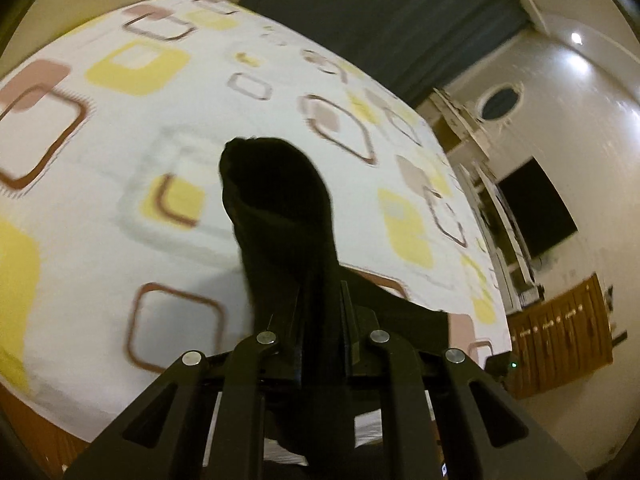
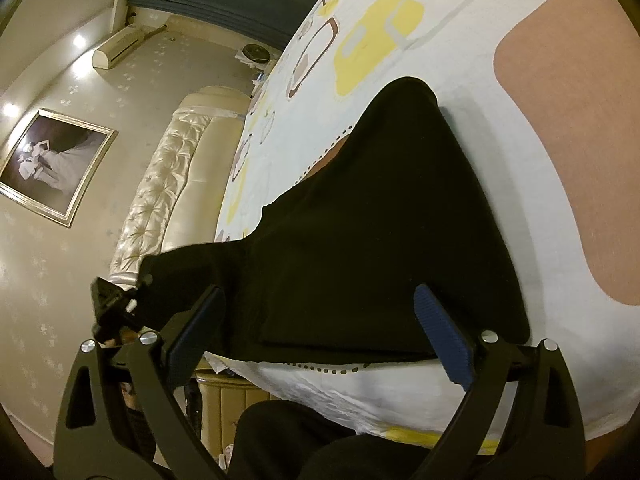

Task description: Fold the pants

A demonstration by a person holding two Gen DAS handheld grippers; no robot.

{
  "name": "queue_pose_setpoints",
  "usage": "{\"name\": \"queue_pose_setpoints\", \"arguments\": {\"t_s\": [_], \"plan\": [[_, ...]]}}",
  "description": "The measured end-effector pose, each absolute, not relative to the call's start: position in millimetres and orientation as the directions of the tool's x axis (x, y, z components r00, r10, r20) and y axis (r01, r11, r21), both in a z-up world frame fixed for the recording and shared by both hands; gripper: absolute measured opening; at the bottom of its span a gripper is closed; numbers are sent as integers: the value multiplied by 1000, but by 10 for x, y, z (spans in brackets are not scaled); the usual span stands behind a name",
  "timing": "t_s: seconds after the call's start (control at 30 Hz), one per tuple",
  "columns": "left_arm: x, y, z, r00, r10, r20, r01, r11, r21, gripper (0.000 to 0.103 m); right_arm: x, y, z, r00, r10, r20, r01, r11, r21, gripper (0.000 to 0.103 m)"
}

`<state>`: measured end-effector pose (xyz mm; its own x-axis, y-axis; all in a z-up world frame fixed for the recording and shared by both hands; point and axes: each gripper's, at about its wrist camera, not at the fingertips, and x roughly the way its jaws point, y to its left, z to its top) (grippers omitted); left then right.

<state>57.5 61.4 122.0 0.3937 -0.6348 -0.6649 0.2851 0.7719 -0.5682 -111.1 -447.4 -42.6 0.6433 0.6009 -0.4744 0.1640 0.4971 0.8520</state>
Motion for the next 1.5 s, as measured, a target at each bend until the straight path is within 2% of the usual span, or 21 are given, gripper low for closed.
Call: {"name": "queue_pose_setpoints", "arguments": {"t_s": [0.27, 0.57, 0.93, 1.2, 1.3, 1.37, 1.47, 1.5], "plan": [[334, -471, 1292, 338, -639, -691, 455, 754, -475, 13, -1122, -4505, -466, 652, 609, -451, 154, 477, 865, 96], [38, -1528, 780, 259, -604, -754, 531, 741, -411, 13, -1150, -4520, -482, 669, 604, -433, 153, 458, 876, 96], [-149, -2102, 6, 231, -500, -834, 520, 789, -329, 14, -1195, -4513, -490, 681, 596, -424, 151, 452, 879, 96], [-219, -2166, -84, 269, -479, -835, 546, 791, -278, 16, -1197, -4522, -503, 682, 594, -426, 150, 456, 877, 96], [-269, -2169, -56, 281, -497, -821, 555, 782, -283, 29, -1198, -4522, -504, 683, 593, -427, 150, 458, 876, 96], [-332, -2155, -4, 293, -513, -807, 569, 772, -284, 51, -1202, -4529, -506, 684, 592, -426, 150, 458, 876, 96], [-481, -2145, 116, 323, -540, -777, 603, 751, -271, 68, -1202, -4531, -499, 684, 591, -427, 149, 460, 875, 96], [-557, -2114, 190, 337, -554, -761, 623, 738, -262, 71, -1202, -4520, -494, 683, 591, -429, 149, 462, 874, 96]]}}
